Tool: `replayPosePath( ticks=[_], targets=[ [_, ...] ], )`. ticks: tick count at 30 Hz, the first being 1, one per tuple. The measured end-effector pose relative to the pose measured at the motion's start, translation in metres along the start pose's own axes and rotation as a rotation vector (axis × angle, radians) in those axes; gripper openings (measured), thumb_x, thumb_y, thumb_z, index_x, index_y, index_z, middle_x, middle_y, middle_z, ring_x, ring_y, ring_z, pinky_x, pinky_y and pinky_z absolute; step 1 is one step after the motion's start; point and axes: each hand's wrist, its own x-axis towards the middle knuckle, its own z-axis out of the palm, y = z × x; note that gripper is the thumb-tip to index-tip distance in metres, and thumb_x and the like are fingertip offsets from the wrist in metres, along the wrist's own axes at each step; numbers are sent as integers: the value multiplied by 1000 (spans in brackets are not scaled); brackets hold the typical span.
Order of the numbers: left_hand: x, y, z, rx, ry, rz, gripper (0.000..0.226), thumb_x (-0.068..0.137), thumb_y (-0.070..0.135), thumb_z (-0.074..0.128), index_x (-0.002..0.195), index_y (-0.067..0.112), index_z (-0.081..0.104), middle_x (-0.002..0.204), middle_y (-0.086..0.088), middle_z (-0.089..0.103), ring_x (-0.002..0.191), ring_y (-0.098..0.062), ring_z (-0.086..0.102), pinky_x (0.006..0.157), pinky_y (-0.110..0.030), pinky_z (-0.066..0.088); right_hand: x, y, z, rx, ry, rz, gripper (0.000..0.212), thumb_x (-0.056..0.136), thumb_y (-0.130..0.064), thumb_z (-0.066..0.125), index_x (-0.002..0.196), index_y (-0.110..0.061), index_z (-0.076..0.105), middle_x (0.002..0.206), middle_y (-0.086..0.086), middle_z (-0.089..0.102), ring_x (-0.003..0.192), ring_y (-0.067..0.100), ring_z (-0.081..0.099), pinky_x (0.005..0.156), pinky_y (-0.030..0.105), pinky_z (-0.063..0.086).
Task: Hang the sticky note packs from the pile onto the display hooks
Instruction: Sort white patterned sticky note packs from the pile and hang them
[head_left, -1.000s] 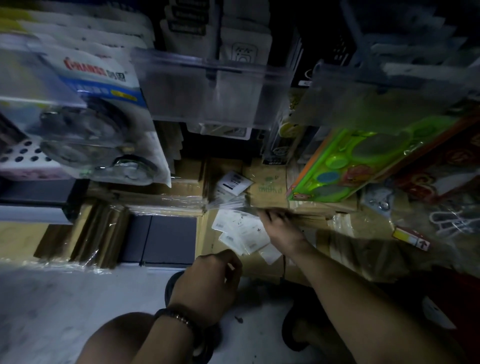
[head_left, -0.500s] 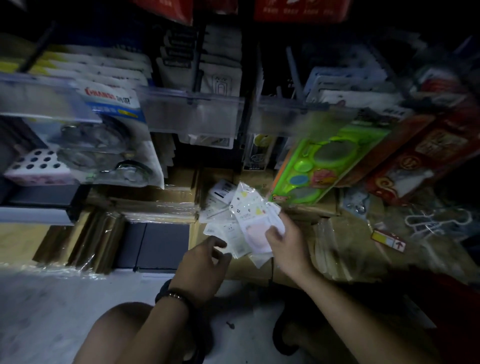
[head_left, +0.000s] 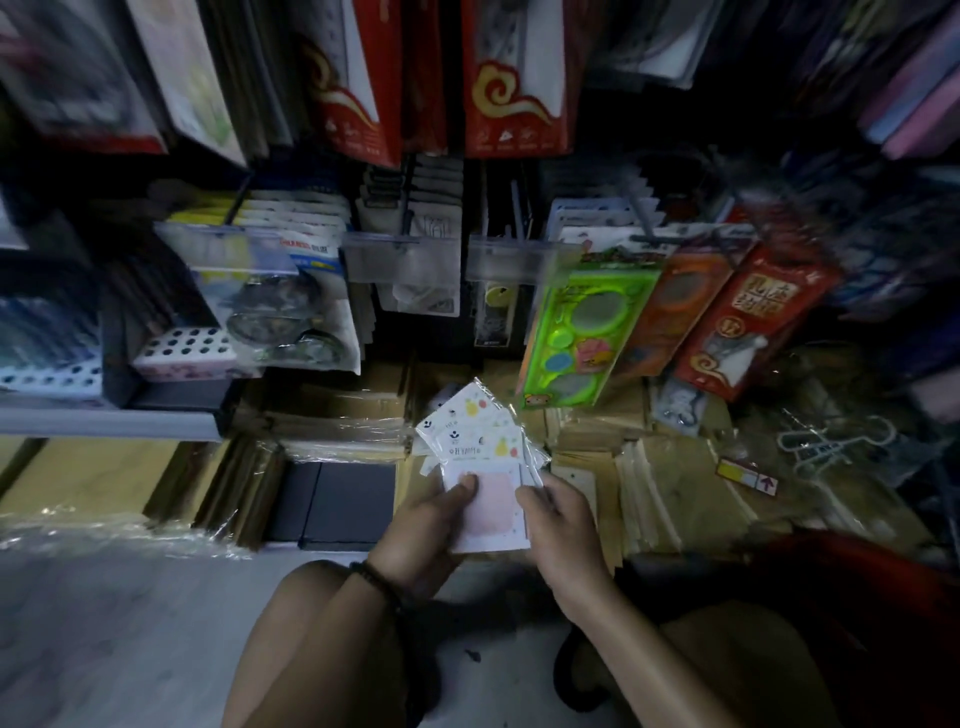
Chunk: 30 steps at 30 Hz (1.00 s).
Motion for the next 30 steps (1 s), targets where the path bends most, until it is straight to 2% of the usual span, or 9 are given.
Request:
replayPosePath(
  ticks=[2, 4, 7, 9, 14, 20, 24, 26, 30],
  targets=[
    [-18, -2, 8, -13, 30, 26, 33, 113, 15, 46, 142, 6, 58, 131, -21, 73, 111, -36, 76, 76, -48, 66, -12, -11, -3, -85, 12, -71, 20, 87, -35, 57, 80, -16, 51, 69, -5, 51, 68, 14, 50, 69, 38, 43],
    [-34, -4, 18, -15, 40, 76, 33, 113, 15, 44, 144, 8, 57, 131, -22, 73, 110, -37, 76, 76, -49, 66, -26, -20, -6, -124, 42, -130, 16, 88, -40, 61, 93, -26, 55, 84, -15, 58, 81, 8, 56, 76, 36, 47],
    [-52, -3, 30, 30, 50, 211, 37, 112, 12, 43, 147, 6, 52, 137, -25, 69, 123, -45, 69, 100, -62, 57, -46, -34, -13, -141, 67, -207, 49, 78, -56, 72, 120, -32, 61, 114, -14, 66, 107, 4, 63, 90, 28, 52],
    [-61, 4, 39, 75, 57, 299, 36, 111, 8, 46, 147, 5, 52, 139, -27, 67, 127, -49, 66, 108, -67, 50, -56, -50, -21, -123, 78, -276, 46, 81, -46, 82, 121, -33, 64, 110, -13, 71, 103, 4, 68, 85, 31, 58],
    [-83, 37, 66, 180, 109, 437, 33, 106, 3, 61, 138, 10, 60, 132, -20, 73, 121, -46, 70, 103, -75, 51, -64, -96, -46, -54, 30, -365, 31, 91, -16, 81, 117, -31, 72, 102, -11, 80, 91, 10, 77, 82, 46, 64],
    [-116, 88, 104, 254, -41, 499, 40, 109, 1, 49, 146, 17, 57, 141, -14, 70, 128, -39, 68, 99, -63, 57, -78, -167, -87, -75, 54, -444, 29, 91, -27, 85, 109, -41, 67, 86, -2, 74, 79, 10, 73, 70, 33, 59],
    [-139, 125, 136, 329, -76, 611, 46, 105, -6, 54, 144, 18, 56, 137, -8, 73, 122, -31, 73, 86, -46, 65, -88, -224, -115, 47, -14, -508, 30, 91, -1, 81, 110, -24, 75, 98, -7, 81, 91, 12, 78, 74, 27, 61],
    [-149, 146, 152, 375, -87, 689, 47, 104, -5, 57, 145, 18, 57, 137, -5, 74, 124, -27, 72, 89, -39, 64, -89, -252, -126, 82, -30, -545, 37, 92, 5, 76, 118, -21, 74, 99, -4, 82, 94, 16, 79, 75, 25, 61],
    [-165, 189, 184, 438, -83, 814, 46, 100, -2, 63, 141, 19, 61, 135, -2, 75, 127, -26, 70, 105, -51, 58, -93, -306, -148, 91, -8, -655, 63, 96, 6, 72, 142, -35, 58, 98, -1, 80, 95, 15, 79, 78, 25, 60]
  ],
)
